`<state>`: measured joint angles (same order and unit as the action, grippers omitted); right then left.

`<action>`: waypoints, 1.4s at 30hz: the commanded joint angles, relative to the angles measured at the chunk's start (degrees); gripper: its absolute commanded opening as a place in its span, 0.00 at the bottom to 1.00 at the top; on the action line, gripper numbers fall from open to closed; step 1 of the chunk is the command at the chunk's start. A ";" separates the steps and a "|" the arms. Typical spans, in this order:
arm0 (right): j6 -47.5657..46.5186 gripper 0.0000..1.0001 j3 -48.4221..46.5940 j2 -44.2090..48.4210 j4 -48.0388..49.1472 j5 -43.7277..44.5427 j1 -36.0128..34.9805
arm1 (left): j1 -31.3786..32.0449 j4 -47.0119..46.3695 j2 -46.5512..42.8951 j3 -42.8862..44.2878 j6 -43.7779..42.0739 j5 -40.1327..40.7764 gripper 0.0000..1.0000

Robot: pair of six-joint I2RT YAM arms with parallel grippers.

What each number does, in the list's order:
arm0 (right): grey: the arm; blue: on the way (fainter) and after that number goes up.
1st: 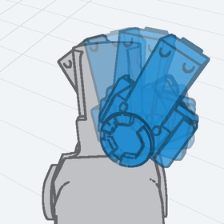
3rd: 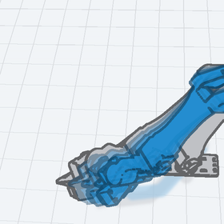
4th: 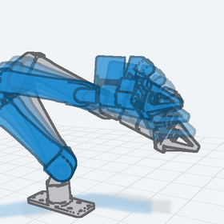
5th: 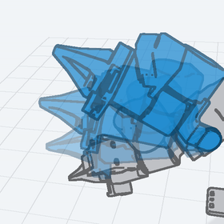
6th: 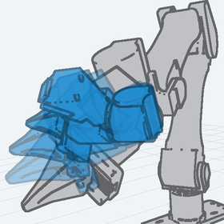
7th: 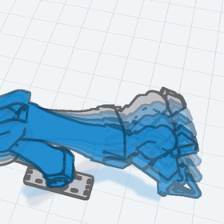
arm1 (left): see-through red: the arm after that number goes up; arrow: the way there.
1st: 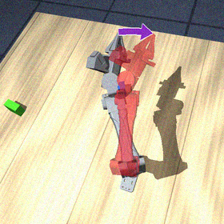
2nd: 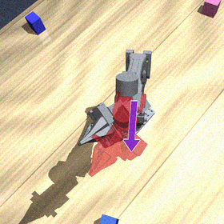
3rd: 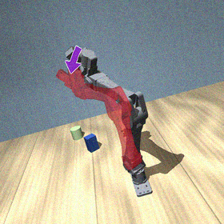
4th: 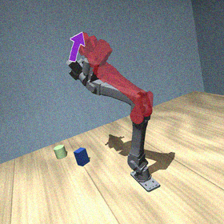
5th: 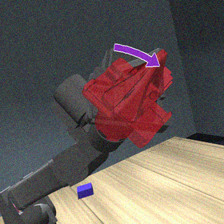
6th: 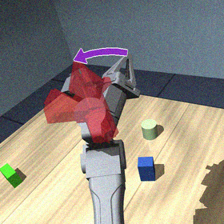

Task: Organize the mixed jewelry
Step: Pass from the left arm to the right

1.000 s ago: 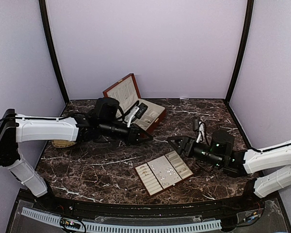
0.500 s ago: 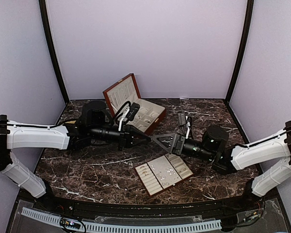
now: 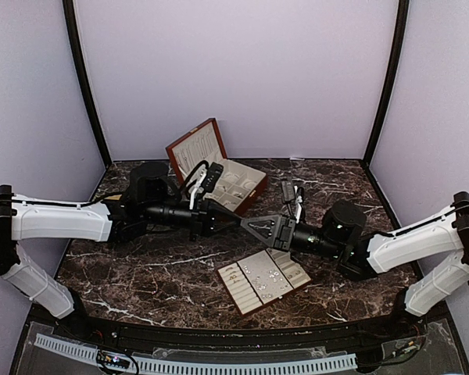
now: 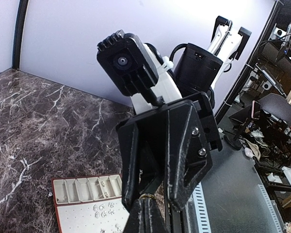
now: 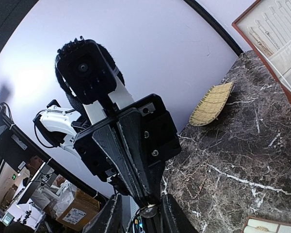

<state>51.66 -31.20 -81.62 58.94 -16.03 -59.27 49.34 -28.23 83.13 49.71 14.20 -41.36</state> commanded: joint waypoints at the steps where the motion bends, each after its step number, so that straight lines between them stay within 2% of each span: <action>1: 0.02 0.26 0.17 0.47 4.34 -0.02 -0.50 | 0.13 -1.97 -0.68 -0.84 0.52 -1.12 0.00; 14: 0.27 0.11 2.39 2.18 6.63 2.05 -0.50 | 0.06 -3.31 -0.32 -1.64 1.56 -0.80 0.00; 19: -0.38 0.05 2.76 3.59 4.32 3.62 -0.43 | 0.11 -3.18 0.28 -1.38 2.25 -1.13 0.00; 20: -0.85 0.04 2.73 4.13 2.91 4.02 -0.38 | 0.07 -3.11 0.32 -1.37 2.26 -1.08 0.04; 22: -1.70 0.03 2.70 5.42 -0.13 5.02 -0.29 | 0.07 -2.10 0.23 -1.15 2.28 -0.88 0.18; 23: -2.10 0.02 2.37 6.11 -3.21 5.46 -0.08 | 0.13 -1.24 0.13 -1.04 2.01 -0.14 0.26; 24: -2.76 0.02 2.15 6.81 -5.78 5.87 0.13 | 0.11 -0.30 -0.27 -1.09 1.72 0.84 0.30; 31: -7.65 0.00 -1.93 10.98 -27.78 6.73 1.55 | 0.02 3.25 -4.38 -3.21 0.09 5.41 0.46; 36: -11.29 0.00 -8.03 10.12 -47.59 7.68 1.84 | -0.07 15.73 -4.34 -2.96 -1.79 11.24 0.48; 42: -13.13 0.00 -15.23 4.65 -65.42 8.54 1.78 | -0.23 31.93 1.42 -0.35 -2.89 17.88 0.48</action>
<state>41.10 -42.37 -73.73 8.88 -8.91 -57.63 49.36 -10.17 81.36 47.57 13.04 -29.34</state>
